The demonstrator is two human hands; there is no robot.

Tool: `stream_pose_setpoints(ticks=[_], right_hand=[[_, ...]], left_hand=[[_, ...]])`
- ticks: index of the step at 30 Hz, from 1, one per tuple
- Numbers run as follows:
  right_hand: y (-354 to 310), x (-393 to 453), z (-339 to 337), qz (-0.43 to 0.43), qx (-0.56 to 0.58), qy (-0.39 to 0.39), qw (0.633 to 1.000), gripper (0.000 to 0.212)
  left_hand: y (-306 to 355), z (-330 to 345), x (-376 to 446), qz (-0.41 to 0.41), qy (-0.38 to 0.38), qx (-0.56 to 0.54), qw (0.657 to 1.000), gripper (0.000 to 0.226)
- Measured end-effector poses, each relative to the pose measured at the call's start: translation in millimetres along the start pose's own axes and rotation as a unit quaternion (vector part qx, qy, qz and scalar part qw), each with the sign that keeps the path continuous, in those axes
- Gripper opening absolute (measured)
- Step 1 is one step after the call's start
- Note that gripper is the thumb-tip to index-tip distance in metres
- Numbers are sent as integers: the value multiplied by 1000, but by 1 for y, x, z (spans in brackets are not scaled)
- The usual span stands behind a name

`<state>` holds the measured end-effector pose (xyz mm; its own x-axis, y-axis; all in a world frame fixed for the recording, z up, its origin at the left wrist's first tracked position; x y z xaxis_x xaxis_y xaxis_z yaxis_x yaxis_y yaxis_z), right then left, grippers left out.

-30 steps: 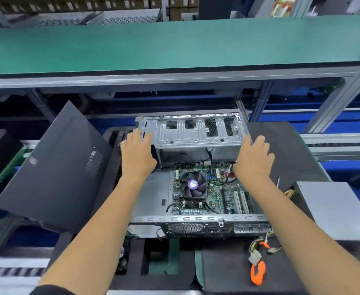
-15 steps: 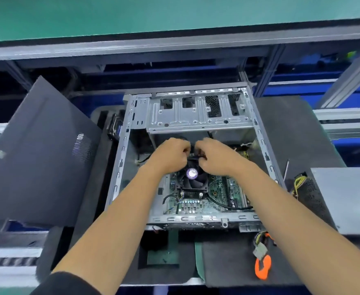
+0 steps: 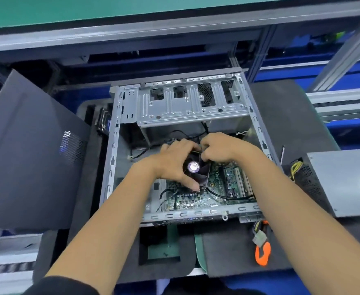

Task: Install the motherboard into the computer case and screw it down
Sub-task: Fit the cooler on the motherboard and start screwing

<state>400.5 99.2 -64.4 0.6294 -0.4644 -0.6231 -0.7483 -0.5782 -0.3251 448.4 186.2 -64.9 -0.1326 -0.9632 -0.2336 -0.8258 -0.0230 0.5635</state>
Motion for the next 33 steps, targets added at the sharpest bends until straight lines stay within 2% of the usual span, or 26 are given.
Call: stream_pose_setpoints(ticks=[2,5,7,8,11,14,19,21,23,25,27,29,31,33], right_hand=[[4,0,-4,9,14,6,1000,10],[10,-2,-21,13,75,65,995,15],[17,-4,-29,27,113,96,989,19],[18,-5,-25,34,94,83,992,19],[15,-10,13,42,-38,-52,997,21],[11,-14,38,44,-106,-116,987,43],[6,-10,49,37,-186,-94,977,30],[4,-9,50,37,-175,-87,980,25],[4,-9,53,44,-128,-111,985,21],[4,-12,59,51,-98,-146,983,25],[4,-15,61,49,-119,-155,979,32],[4,-16,61,51,-141,-156,976,29],[7,-16,54,69,-150,-140,976,27],[13,-15,36,99,-138,-80,982,26]], left_hand=[[4,6,2,12,-24,61,998,105],[4,-7,0,22,25,44,998,98],[-7,-17,-8,-1,65,15,998,95],[-14,-21,-13,-18,82,5,996,94],[-27,-28,-20,-51,110,-26,992,91],[-28,-26,-22,-47,113,-57,991,92],[-29,-25,-25,-27,100,-87,991,94],[-30,-25,-25,-22,98,-111,989,94],[-30,-25,-25,-17,99,-133,986,95],[-30,-25,-26,-18,97,-150,984,96],[-30,-25,-27,-21,90,-154,984,95],[-28,-24,-28,-24,81,-153,985,93],[-26,-24,-29,-29,75,-151,985,90],[-25,-25,-30,-33,68,-148,986,89]])
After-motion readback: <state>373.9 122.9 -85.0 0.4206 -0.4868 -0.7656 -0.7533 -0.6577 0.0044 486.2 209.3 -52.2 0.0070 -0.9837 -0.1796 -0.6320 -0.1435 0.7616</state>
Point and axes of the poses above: each hand's wrist, its own x-axis towards the middle knuckle, its own z-axis out of the palm, y = z × x, the point moved 9 cm from there along x, towards the middle knuckle, and after that the axes turned 15 degrees about z, right-handed, at the moved point
